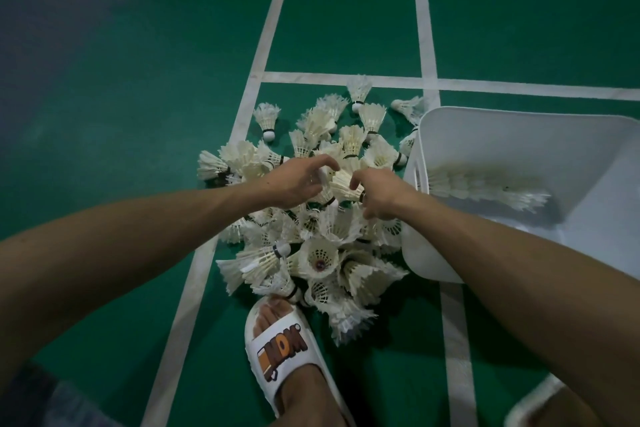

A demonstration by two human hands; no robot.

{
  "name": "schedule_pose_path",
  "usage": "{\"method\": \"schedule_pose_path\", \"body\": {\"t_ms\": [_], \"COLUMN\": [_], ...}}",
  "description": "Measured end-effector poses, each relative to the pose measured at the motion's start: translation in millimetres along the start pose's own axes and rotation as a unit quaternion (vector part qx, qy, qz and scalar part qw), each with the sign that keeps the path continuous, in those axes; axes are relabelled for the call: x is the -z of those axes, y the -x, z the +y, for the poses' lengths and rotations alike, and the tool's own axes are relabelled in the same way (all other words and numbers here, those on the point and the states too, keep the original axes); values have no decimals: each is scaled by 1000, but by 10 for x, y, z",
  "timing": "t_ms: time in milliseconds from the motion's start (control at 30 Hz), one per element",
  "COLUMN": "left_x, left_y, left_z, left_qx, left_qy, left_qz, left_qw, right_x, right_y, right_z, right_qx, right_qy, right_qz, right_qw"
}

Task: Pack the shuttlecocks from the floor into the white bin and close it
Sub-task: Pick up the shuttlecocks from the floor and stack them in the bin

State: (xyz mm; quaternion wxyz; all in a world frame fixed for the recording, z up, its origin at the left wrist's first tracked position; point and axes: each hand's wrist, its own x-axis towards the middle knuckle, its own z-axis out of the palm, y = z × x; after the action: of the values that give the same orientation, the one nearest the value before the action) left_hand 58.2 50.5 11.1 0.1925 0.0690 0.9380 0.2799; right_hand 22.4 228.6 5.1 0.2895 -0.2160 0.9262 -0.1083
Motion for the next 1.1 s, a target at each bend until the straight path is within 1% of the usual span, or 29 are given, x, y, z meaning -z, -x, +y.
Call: {"method": "schedule_pose_path", "body": {"t_ms": [67, 167, 267, 367, 467, 500, 600, 667, 733, 800, 900, 967, 1033, 1100], "left_x": [9, 93, 229, 363, 480, 512, 573, 608, 647, 688, 733, 749, 746, 720], "left_y": [-4, -35, -81, -107, -99, -96, -122, -148, -178, -207, -243, -274, -322, -390], "left_z": [17, 59, 60, 83, 161, 189, 262, 340, 442, 563, 816, 1009, 1196, 1376], "left_qx": [-5, -4, 2, 12, 11, 11, -5, -30, -47, -60, -87, -105, -121, -135], "left_qy": [-9, -2, 8, 23, 69, 59, -18, -27, -27, -18, 5, 8, 8, 4], "left_qz": [-9, -2, 19, 41, 51, 55, 83, 114, 128, 135, 136, 131, 121, 118], "left_qw": [1000, 1000, 1000, 999, 996, 997, 996, 993, 990, 989, 987, 986, 985, 984], "right_x": [19, 77, 249, 492, 669, 711, 812, 859, 905, 952, 1041, 1108, 1187, 1276], "right_y": [13, 11, 51, 152, 242, 269, 353, 398, 445, 506, 626, 683, 736, 822], "right_z": [-1, -2, -57, -107, -85, -71, -17, 41, 114, 200, 323, 414, 525, 684], "right_qx": [4, 12, 25, 38, 43, 45, 48, 45, 41, 39, 48, 49, 38, 31], "right_qy": [-5, -30, -72, -142, -243, -286, -409, -450, -454, -431, -356, -290, -223, -191], "right_qz": [3, 31, 75, 129, 178, 182, 175, 176, 192, 208, 217, 236, 274, 296], "right_qw": [1000, 999, 994, 981, 952, 940, 894, 874, 869, 877, 908, 926, 935, 935]}}
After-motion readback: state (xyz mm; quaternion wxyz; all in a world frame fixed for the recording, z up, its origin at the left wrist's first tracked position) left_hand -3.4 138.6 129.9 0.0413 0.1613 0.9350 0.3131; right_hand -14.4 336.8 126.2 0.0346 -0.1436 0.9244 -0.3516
